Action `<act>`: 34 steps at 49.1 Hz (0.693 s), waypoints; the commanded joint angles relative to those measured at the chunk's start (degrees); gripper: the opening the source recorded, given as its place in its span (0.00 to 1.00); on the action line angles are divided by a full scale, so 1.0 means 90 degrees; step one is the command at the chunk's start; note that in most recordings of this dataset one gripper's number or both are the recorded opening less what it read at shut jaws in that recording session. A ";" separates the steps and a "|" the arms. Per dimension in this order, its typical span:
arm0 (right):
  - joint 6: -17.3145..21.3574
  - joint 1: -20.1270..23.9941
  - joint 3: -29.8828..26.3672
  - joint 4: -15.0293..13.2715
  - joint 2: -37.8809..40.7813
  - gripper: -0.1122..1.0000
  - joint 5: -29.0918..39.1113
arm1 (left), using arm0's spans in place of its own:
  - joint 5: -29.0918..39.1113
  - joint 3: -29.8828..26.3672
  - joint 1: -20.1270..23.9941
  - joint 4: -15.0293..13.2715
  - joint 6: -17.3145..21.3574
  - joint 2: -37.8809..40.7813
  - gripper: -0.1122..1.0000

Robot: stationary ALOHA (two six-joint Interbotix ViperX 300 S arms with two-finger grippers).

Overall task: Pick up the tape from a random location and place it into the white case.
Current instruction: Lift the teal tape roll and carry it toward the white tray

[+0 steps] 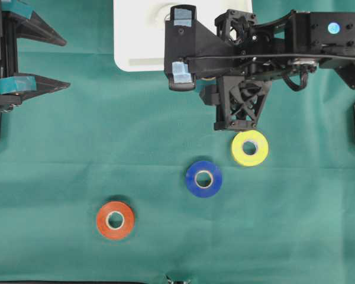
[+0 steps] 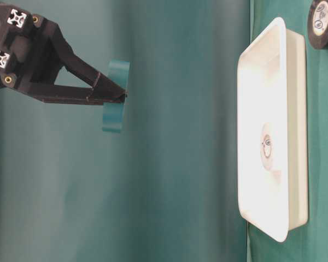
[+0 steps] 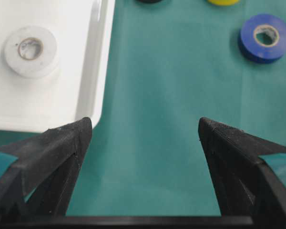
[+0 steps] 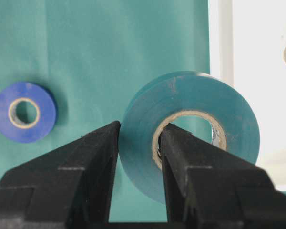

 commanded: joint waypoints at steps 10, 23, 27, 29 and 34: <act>0.0010 -0.0010 -0.0205 -0.0215 -0.0186 0.35 -0.0010 | -0.0039 -0.0068 0.0020 -0.0010 -0.0010 0.0000 0.91; -0.0068 -0.0381 -0.0195 -0.0391 -0.0186 0.35 -0.0010 | -0.0049 -0.0068 0.0020 -0.0010 -0.0010 0.0000 0.91; -0.0098 -0.0586 -0.0195 -0.0391 -0.0186 0.35 -0.0010 | -0.0039 -0.0068 0.0020 -0.0010 -0.0010 0.0000 0.91; -0.0137 -0.0684 -0.0195 -0.0391 -0.0186 0.35 -0.0010 | -0.0049 -0.0068 0.0020 -0.0010 -0.0010 0.0000 0.91; -0.0293 -0.0996 -0.0195 -0.0391 -0.0186 0.35 -0.0010 | -0.0039 -0.0068 0.0020 -0.0010 -0.0010 0.0000 0.91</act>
